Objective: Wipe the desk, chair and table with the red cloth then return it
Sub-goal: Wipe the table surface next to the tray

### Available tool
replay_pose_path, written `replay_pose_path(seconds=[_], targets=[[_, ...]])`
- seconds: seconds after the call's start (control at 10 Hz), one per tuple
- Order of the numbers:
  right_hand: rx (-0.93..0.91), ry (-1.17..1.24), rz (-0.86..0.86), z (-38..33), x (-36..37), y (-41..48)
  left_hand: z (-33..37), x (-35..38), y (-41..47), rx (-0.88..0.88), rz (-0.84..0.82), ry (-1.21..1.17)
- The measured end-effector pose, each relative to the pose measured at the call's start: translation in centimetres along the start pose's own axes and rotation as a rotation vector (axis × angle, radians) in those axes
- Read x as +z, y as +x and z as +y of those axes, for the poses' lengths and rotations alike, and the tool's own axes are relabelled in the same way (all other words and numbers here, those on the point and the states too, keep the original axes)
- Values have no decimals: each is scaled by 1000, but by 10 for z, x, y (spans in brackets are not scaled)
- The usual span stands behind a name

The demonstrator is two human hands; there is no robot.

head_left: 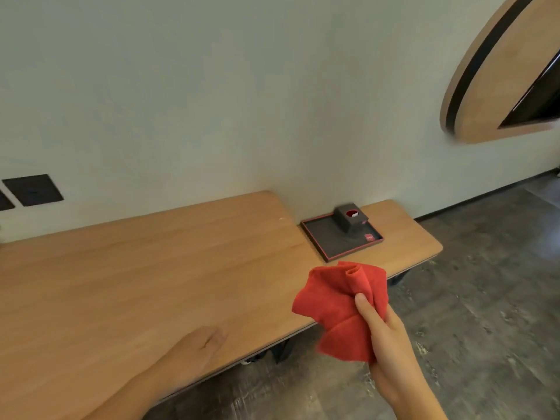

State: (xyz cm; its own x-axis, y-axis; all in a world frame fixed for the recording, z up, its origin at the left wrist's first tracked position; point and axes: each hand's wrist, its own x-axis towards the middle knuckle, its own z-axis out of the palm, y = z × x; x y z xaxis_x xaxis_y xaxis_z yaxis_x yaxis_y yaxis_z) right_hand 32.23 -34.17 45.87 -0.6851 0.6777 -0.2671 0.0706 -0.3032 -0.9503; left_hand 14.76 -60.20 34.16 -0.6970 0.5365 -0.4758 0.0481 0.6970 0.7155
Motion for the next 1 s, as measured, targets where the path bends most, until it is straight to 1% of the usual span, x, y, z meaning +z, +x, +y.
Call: replay_pose_path(seconds=[0.1, 0.2, 0.4, 0.5, 0.6, 0.7, 0.8, 0.9, 1.0], targets=[[12, -12, 11, -6, 5, 47, 24, 3, 40, 36, -3, 62], [7, -55, 36, -8, 18, 96, 37, 3, 89, 128, -23, 194], [-21, -217, 142, 2, 63, 202, 64, -4, 232, 254, 103, 407], [-108, -325, 158, 12, 81, 262, 75, -13, 303, 264, 131, 475], [-206, -453, 191, 20, 94, 314, 79, -19, 355, 258, 191, 529], [-326, -602, 237, 31, 102, 359, 79, -20, 390, 233, 257, 629], [-463, -732, 183, 52, 109, 394, 70, -16, 412, 199, 303, 702], [-493, -977, -18, 95, 110, 412, 62, -11, 423, 174, 374, 733], [-472, -1364, -286, 145, 104, 407, 61, -8, 427, 180, 401, 745]])
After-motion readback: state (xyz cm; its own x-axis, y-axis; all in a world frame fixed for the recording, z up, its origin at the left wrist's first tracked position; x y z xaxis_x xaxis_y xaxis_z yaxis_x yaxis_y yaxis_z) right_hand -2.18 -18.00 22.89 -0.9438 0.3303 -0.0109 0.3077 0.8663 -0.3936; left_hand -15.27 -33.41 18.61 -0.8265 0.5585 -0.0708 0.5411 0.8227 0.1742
